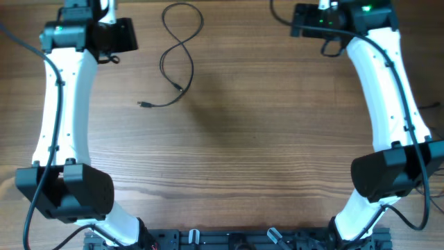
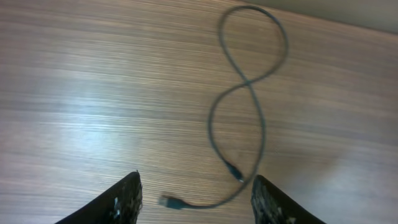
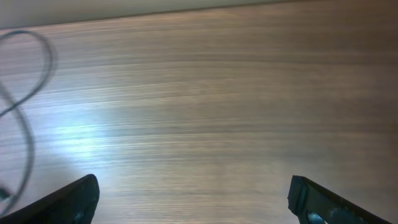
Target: Untangle cables
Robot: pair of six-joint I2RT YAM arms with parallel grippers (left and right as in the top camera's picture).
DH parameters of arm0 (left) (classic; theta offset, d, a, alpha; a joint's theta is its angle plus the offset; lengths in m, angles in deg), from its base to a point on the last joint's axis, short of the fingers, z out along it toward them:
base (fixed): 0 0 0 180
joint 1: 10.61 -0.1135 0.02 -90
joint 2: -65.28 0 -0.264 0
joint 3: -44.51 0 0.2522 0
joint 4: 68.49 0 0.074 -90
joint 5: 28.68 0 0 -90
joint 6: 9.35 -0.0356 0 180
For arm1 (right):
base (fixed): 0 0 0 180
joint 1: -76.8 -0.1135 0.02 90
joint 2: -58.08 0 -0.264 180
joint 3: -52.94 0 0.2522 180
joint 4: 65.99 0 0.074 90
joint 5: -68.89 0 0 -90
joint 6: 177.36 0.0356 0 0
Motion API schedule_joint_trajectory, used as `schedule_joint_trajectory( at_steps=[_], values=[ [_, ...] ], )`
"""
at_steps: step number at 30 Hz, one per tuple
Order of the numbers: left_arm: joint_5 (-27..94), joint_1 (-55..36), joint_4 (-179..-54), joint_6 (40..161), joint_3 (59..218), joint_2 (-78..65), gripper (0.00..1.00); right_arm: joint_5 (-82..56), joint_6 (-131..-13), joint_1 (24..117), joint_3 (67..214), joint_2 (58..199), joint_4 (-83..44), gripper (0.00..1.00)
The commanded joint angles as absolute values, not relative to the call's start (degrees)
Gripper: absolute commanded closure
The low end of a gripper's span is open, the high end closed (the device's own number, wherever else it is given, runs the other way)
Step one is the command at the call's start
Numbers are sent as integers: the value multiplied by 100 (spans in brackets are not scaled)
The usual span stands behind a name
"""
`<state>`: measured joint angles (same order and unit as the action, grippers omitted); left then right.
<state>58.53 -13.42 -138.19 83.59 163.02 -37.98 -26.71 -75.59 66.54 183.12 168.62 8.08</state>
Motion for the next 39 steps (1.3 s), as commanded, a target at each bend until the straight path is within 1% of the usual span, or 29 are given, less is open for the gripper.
schedule_joint_trajectory(
  at_steps=[1, 5, 9, 14, 17, 22, 25, 31, 39],
  values=[
    [5925, -1571, -13843, 8436, 16394, -3640, 41, -2317, -7684, 6283, 18325, 16984, 670, 0],
    [5849, -1691, -13843, 8427, 16394, -3654, 39, -1965, -7688, 5937, 18325, 17316, 467, 0],
    [5506, -1702, -13839, 8195, 16394, -3667, 38, -1642, -7907, 5448, 18325, 17745, 174, 0],
    [5075, -1702, -13867, 7669, 16394, -3671, 37, -1321, -8162, 4836, 18325, 18271, -460, 0],
    [5038, -1748, -13865, 7631, 16394, -3671, 36, -1152, -8291, 4560, 18325, 18584, -864, 0],
    [5007, -2039, -13878, 7505, 16394, -3671, 36, -783, -8595, 4346, 18325, 19076, -1220, 0],
    [4518, -2450, -13876, 7498, 16394, -3671, 36, -392, -8886, 4300, 18325, 19356, -1432, 0],
    [3807, -2948, -13900, 7332, 16394, -3671, 36, 498, -9345, 4281, 18325, 19471, -1775, 0],
    [3233, -2948, -14042, 6740, 16394, -3671, 36, 1313, -10009, 4160, 18325, 19620, -1900, 0]
  ],
)
